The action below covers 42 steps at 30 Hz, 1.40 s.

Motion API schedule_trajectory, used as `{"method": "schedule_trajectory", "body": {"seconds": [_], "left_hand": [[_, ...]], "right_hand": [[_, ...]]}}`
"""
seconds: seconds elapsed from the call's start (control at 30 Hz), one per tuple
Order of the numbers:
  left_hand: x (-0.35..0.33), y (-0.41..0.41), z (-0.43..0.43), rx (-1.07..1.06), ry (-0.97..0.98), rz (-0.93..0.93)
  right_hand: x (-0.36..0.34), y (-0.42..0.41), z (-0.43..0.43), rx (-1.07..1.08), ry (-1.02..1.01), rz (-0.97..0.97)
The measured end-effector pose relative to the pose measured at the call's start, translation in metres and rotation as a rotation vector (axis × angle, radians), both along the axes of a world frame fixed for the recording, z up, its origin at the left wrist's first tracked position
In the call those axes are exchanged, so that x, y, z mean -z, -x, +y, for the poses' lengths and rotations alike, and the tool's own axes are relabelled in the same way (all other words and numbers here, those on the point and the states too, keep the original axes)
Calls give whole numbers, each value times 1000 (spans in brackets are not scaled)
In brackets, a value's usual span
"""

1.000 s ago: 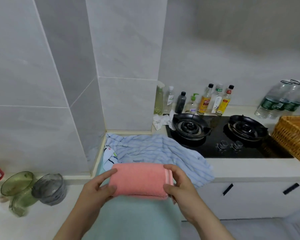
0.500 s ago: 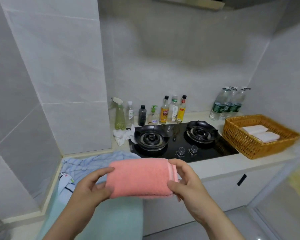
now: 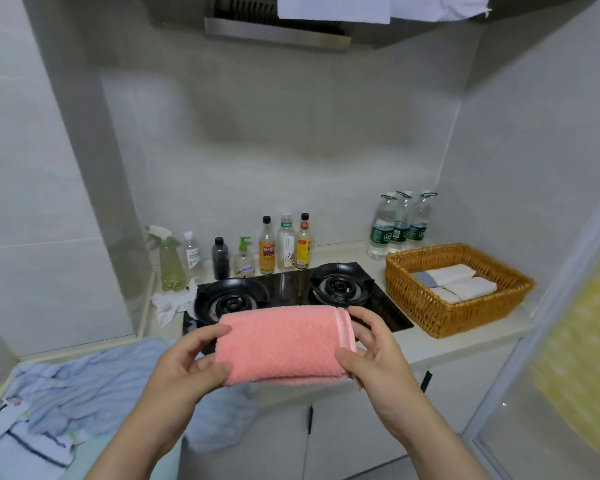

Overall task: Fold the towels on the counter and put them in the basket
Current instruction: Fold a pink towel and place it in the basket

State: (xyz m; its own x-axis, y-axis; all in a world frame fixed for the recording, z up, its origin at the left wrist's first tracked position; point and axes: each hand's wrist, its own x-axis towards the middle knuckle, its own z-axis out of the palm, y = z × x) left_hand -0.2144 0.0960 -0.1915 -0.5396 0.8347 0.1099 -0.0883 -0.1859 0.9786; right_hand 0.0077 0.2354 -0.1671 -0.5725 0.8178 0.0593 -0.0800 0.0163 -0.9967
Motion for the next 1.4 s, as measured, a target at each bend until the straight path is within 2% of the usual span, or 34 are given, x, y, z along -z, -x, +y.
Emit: {"method": "schedule_trajectory", "body": {"seconds": [0.17, 0.47, 0.73, 0.97, 1.23, 1.4], "left_hand": [[-4, -53, 52, 41, -18, -23], [-11, -101, 137, 91, -6, -22], [15, -155, 263, 134, 22, -6], [39, -189, 383, 155, 82, -72], [43, -225, 463, 169, 112, -130], [53, -242, 508, 84, 161, -118]], "right_hand": [[-2, -55, 40, 57, 5, 4], [-2, -116, 108, 115, 24, 19], [12, -172, 213, 239, 37, -81], [29, -209, 326, 293, -13, -165], [39, -239, 414, 320, -1, -230], [45, -250, 462, 315, -27, -272]]}}
